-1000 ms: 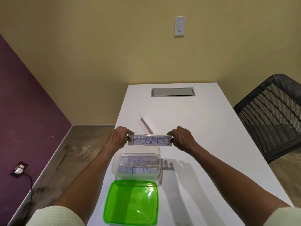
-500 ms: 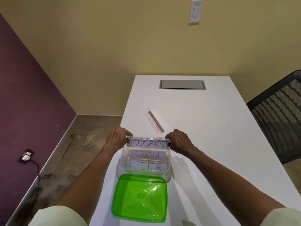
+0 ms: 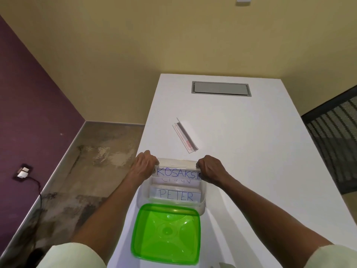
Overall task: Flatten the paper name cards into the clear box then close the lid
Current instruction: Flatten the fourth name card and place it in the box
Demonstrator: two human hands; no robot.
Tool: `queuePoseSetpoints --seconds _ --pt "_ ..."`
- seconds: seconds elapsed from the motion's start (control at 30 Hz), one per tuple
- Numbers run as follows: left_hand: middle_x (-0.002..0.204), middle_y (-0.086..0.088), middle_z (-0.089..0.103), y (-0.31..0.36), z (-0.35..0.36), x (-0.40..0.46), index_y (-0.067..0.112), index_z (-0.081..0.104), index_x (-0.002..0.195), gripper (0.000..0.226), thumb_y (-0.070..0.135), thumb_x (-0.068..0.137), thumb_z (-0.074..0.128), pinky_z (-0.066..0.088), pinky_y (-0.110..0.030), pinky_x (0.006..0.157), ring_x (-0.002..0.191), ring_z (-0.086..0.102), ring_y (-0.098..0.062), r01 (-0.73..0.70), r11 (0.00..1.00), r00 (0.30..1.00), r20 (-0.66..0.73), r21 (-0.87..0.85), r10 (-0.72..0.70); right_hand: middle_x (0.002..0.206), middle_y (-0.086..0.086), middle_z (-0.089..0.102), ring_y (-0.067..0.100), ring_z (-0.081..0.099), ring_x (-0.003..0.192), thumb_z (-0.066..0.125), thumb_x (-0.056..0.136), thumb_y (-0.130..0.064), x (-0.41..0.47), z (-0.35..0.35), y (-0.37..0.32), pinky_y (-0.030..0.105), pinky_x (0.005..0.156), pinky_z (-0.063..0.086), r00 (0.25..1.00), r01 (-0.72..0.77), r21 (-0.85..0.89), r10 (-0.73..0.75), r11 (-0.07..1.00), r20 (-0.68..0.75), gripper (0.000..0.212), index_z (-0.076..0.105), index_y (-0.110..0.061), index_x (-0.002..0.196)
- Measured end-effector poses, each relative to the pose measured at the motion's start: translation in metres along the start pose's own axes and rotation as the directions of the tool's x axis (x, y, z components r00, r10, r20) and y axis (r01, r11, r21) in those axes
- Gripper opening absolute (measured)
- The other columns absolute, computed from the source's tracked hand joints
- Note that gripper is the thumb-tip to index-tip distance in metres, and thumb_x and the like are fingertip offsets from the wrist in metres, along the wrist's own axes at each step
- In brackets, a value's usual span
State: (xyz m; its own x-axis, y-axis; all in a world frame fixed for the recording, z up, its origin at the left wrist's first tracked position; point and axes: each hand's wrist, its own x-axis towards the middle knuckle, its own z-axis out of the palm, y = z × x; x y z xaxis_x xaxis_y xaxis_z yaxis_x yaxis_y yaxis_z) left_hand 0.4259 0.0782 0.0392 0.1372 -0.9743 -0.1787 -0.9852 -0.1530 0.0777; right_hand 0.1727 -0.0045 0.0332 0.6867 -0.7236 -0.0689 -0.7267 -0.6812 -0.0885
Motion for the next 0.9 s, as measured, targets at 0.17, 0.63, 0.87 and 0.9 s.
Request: queuePoseSetpoints --seconds 0.17,0.63,0.87,0.9 --pt "0.080 -0.008 0.059 -0.006 0.008 0.001 0.025 0.077 0.087 0.027 0.015 0.064 0.086 0.043 -0.027 0.057 0.065 0.059 -0.027 -0.041 0.993 0.998 0.058 0.107 0.035 0.053 0.016 0.055 0.035 0.056 0.046 0.074 0.053 0.000 0.005 0.011 -0.005 0.024 0.045 0.027 1.000 0.013 -0.005 -0.013 1.000 0.019 0.016 0.060 -0.004 0.059" --pt "0.041 0.002 0.045 0.002 0.020 0.010 0.018 0.055 0.040 0.033 0.000 0.042 0.083 0.034 -0.024 0.054 0.048 0.046 -0.016 -0.246 0.919 0.968 0.025 0.309 0.251 0.042 0.008 0.045 0.024 0.043 0.035 0.079 0.049 0.002 0.017 0.031 -0.002 0.022 0.041 0.023 0.988 0.150 -0.131 -0.155 0.980 -0.028 0.031 0.051 -0.010 0.048" --pt "0.038 0.001 0.041 -0.001 0.027 0.017 0.020 0.051 0.043 0.036 -0.006 0.046 0.076 0.042 -0.030 0.062 0.041 0.042 -0.019 -0.321 0.848 0.942 0.049 0.421 0.332 0.043 0.005 0.039 0.021 0.041 0.047 0.034 0.073 0.002 0.015 0.042 -0.002 0.029 0.051 0.015 0.956 0.225 -0.302 -0.269 0.926 -0.114 0.029 0.046 -0.014 0.052" --pt "0.039 0.001 0.041 -0.001 0.029 0.017 0.020 0.051 0.043 0.036 -0.005 0.047 0.076 0.043 -0.030 0.063 0.041 0.042 -0.019 -0.318 0.841 0.943 0.052 0.438 0.329 0.044 0.005 0.039 0.020 0.040 0.048 0.029 0.075 0.003 0.015 0.044 -0.002 0.030 0.051 0.015 0.953 0.227 -0.317 -0.278 0.921 -0.124 0.034 0.047 -0.014 0.052"
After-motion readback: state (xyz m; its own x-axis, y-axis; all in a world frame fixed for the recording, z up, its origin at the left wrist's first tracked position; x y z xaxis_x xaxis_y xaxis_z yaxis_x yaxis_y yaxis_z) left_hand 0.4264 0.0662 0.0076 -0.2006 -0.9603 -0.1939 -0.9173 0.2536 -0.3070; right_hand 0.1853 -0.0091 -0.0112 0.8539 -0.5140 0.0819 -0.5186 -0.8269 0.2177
